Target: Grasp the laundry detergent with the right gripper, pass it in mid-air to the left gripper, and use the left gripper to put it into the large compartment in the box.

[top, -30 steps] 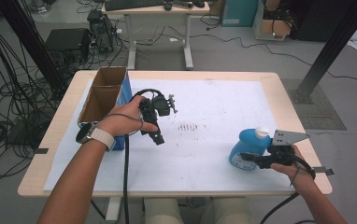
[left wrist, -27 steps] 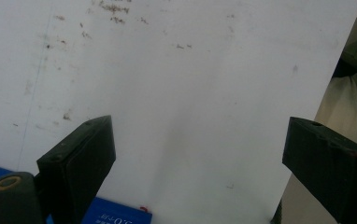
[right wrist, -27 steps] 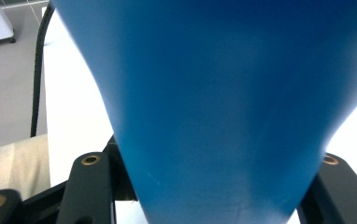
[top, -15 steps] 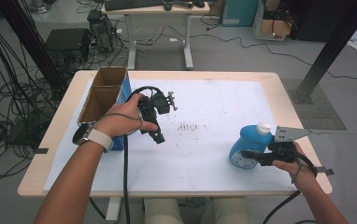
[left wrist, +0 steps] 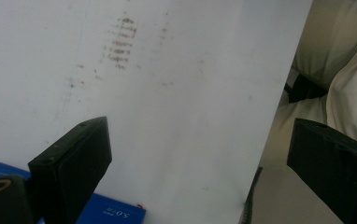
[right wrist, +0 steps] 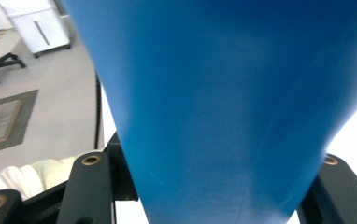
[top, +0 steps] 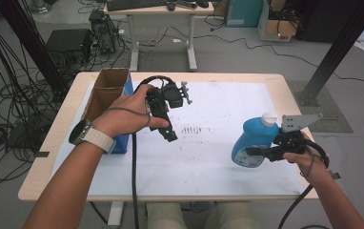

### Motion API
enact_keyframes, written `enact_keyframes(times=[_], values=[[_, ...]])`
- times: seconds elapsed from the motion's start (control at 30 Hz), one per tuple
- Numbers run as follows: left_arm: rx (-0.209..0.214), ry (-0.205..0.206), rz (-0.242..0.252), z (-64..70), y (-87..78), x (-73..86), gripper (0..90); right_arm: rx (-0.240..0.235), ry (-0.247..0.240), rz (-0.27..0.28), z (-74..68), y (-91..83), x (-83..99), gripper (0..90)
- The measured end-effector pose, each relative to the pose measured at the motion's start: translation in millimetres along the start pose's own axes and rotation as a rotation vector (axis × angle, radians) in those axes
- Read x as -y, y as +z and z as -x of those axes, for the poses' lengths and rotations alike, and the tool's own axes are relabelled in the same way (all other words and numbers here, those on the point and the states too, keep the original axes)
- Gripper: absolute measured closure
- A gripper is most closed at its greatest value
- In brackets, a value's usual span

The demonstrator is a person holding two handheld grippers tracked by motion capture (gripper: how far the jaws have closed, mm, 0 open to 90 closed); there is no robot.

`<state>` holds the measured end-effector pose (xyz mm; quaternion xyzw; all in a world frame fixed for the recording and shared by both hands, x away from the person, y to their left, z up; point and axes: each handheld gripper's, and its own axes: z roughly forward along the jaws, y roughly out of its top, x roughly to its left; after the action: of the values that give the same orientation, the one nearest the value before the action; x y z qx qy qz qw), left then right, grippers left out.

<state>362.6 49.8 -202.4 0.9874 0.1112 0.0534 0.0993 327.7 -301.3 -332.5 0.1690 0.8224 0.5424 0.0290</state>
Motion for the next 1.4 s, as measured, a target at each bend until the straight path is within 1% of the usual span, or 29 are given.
enact_keyframes(times=[0.07,0.1,0.13,0.17,0.27,0.33,0.5,0.67,0.77,0.83,0.97,1.03,1.07,1.13,1.23,1.27,1.33,1.4], values=[[-0.011,0.021,0.005,5.2,-7.8,-6.0,6.9,-0.024,-0.011,0.008,-0.5,1.3,-8.9,43.1],[-0.011,0.028,0.009,7.8,-11.5,-8.9,6.9,-0.033,-0.014,0.001,-0.9,1.5,-13.0,43.1],[-0.013,0.033,0.007,9.7,-14.4,-11.1,6.9,-0.041,-0.028,0.009,-1.0,3.0,-16.8,43.1],[-0.02,0.045,0.01,12.8,-18.8,-14.7,6.8,-0.048,-0.03,0.004,-1.8,3.3,-19.9,43.1],[-0.019,0.065,0.016,19.5,-28.3,-22.4,6.2,-0.069,-0.065,-0.003,-3.1,6.0,-31.8,43.1],[-0.019,0.071,0.021,22.4,-33.1,-26.1,6.0,-0.084,-0.077,-0.012,-4.4,7.7,-38.9,43.1],[-0.001,0.086,0.028,27.6,-46.5,-33.8,6.1,-0.112,-0.115,-0.02,-8.0,12.6,-55.1,43.1],[0.016,0.097,0.05,31.4,-58.0,-38.5,6.1,-0.144,-0.132,-0.022,-11.6,19.9,-69.0,43.1],[0.015,0.104,0.037,34.3,-64.2,-42.8,6.2,-0.161,-0.136,-0.029,-14.0,27.2,-75.4,43.1],[0.006,0.105,0.034,35.8,-67.1,-45.4,6.1,-0.173,-0.136,-0.031,-15.8,31.8,-78.3,43.2],[0.004,0.1,0.033,36.9,-71.4,-49.8,5.7,-0.197,-0.151,-0.043,-17.8,41.7,-83.3,43.1],[0.01,0.093,0.04,37.6,-72.6,-51.6,5.7,-0.199,-0.163,-0.041,-18.1,46.2,-85.1,43.1],[0.012,0.095,0.043,37.6,-72.6,-52.2,5.7,-0.209,-0.158,-0.045,-18.7,48.5,-85.7,43.1],[0.016,0.091,0.041,38.2,-72.1,-54.0,5.7,-0.212,-0.166,-0.051,-18.6,52.0,-86.4,43.2],[0.021,0.089,0.046,38.9,-71.1,-56.6,5.7,-0.211,-0.163,-0.057,-19.2,56.5,-86.7,43.2],[0.022,0.089,0.046,39.1,-71.2,-57.6,5.6,-0.217,-0.172,-0.067,-18.9,58.7,-86.8,43.2],[0.023,0.089,0.047,39.1,-71.0,-59.4,5.4,-0.222,-0.177,-0.07,-19.2,62.1,-86.9,43.2],[0.033,0.086,0.044,38.7,-70.3,-60.9,5.3,-0.226,-0.18,-0.07,-19.4,65.6,-87.5,43.2]])
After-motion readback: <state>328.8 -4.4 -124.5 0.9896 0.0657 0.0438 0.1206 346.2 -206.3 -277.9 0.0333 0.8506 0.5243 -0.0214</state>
